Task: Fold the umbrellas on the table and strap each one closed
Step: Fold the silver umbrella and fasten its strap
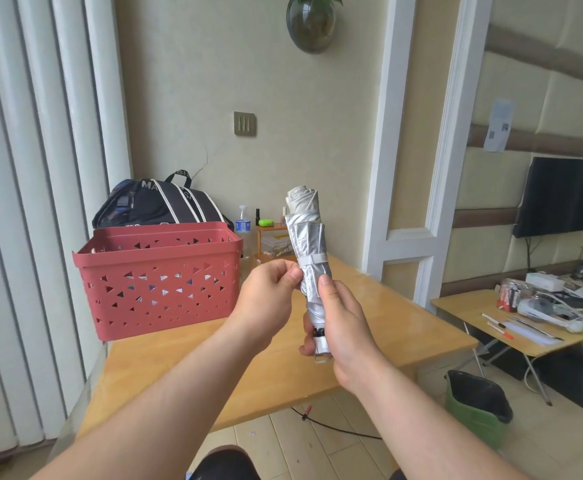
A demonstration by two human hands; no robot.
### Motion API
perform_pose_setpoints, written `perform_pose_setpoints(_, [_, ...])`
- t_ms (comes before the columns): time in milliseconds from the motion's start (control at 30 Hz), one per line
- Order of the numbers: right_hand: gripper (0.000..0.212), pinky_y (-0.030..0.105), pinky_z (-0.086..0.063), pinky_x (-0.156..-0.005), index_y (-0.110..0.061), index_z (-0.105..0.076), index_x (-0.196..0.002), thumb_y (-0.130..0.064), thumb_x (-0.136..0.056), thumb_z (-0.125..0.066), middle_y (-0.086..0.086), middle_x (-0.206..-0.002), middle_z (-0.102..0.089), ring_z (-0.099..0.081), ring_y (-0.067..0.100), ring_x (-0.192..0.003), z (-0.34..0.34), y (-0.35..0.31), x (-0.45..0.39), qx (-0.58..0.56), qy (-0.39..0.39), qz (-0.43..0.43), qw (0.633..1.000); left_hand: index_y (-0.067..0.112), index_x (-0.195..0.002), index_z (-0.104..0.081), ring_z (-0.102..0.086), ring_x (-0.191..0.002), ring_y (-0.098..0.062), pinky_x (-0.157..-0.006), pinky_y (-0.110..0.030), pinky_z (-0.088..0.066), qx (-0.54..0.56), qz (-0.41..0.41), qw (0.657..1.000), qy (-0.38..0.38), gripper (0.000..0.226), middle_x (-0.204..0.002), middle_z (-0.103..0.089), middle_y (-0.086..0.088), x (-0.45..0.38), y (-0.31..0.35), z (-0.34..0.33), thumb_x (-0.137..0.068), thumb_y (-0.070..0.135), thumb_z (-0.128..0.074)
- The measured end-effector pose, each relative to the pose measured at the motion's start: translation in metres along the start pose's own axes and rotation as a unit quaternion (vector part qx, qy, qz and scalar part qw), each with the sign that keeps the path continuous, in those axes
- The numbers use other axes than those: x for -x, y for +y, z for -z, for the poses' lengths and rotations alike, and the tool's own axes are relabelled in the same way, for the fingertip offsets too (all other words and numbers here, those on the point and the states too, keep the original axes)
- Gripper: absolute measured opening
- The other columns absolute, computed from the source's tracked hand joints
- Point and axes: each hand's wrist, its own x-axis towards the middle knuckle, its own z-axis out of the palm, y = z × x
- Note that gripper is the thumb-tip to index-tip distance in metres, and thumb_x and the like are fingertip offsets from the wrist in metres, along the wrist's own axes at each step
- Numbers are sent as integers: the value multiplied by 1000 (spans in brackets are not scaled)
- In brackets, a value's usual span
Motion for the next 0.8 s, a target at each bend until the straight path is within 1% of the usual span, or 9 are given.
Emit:
perform_pose_setpoints(133, [41, 33, -44, -51, -13, -64, -106, -53, -102, -56, 6, -67, -49, -48, 19, -58, 1, -2, -4, 1, 39, 13, 999, 26, -94, -59, -53, -70, -5, -63, -27, -40, -17, -17, 996, 87, 15, -84, -63, 11, 5, -1, -5, -104, 37, -60])
perform_pose_setpoints(233, [41, 33, -43, -50, -15, -68, -102, -54, -102, -55, 5, -65, -48, -46, 18, -56, 1, -3, -6, 5, 56, 15, 998, 26, -85, -66, -53, -65, -3, -63, -27, -43, -9, -8, 999, 44, 30, -75, -63, 13, 8, -2, -9, -102, 49, -57])
perform_pose_setpoints(333, [40, 34, -43, -51, -16, -70, -98, -54, -102, -57, 4, -65, -47, -45, 18, -57, 2, -1, -6, 16, 50, 15, 998, 22, -84, -73, -64, -75, -14, -76, -36, -52, 35, 14, 999, -2, 39, -77, -71, 9, 9, -5, -11, -100, 55, -60])
perform_pose_setpoints(400, [37, 34, -43, -52, -16, -70, -100, -52, -101, -59, 3, -67, -46, -45, 17, -60, 3, 1, -6, 20, 48, 16, 999, 21, -86, -74, -69, -89, -24, -84, -43, -55, 52, 12, 999, -9, 36, -86, -76, 1, 9, -9, -11, -99, 53, -63])
perform_pose_setpoints(433, [36, 34, -43, -52, -16, -69, -101, -51, -100, -61, 3, -67, -46, -45, 17, -60, 3, 2, -5, 23, 47, 17, 998, 22, -86, -75, -70, -91, -24, -85, -43, -55, 51, 8, 999, -7, 33, -88, -77, 0, 8, -11, -10, -100, 50, -63])
perform_pose_setpoints(567, [35, 34, -45, -54, -14, -67, -99, -49, -95, -70, -1, -65, -45, -43, 17, -58, 3, 6, -3, 37, 37, 26, 998, 20, -89, -73, -64, -80, -7, -83, -37, -52, 21, -2, 999, -28, 27, -85, -74, 5, 4, -20, -6, -105, 36, -59])
perform_pose_setpoints(667, [29, 34, -46, -53, -23, -69, -92, -52, -92, -73, 1, -67, -45, -44, 18, -58, 3, 8, -2, 46, 32, 36, 998, 19, -87, -71, -58, -74, -2, -80, -34, -50, -4, -8, 999, -48, 29, -77, -67, 14, 2, -23, -2, -107, 32, -55])
perform_pose_setpoints(733, [34, 35, -48, -55, -27, -67, -93, -61, -91, -69, 2, -68, -46, -44, 19, -56, 3, 7, -1, 52, 30, 29, 998, 20, -86, -69, -56, -71, 0, -74, -28, -48, -8, -8, 998, -55, 28, -75, -65, 16, 2, -21, -2, -107, 32, -55])
perform_pose_setpoints(800, [40, 39, -51, -56, -32, -66, -97, -69, -97, -52, 3, -70, -50, -49, 23, -52, 3, 4, 0, 37, 35, -2, 999, 23, -88, -66, -53, -70, -3, -67, -24, -45, -14, -18, 999, -29, 22, -77, -63, 15, 3, -19, -2, -105, 35, -59])
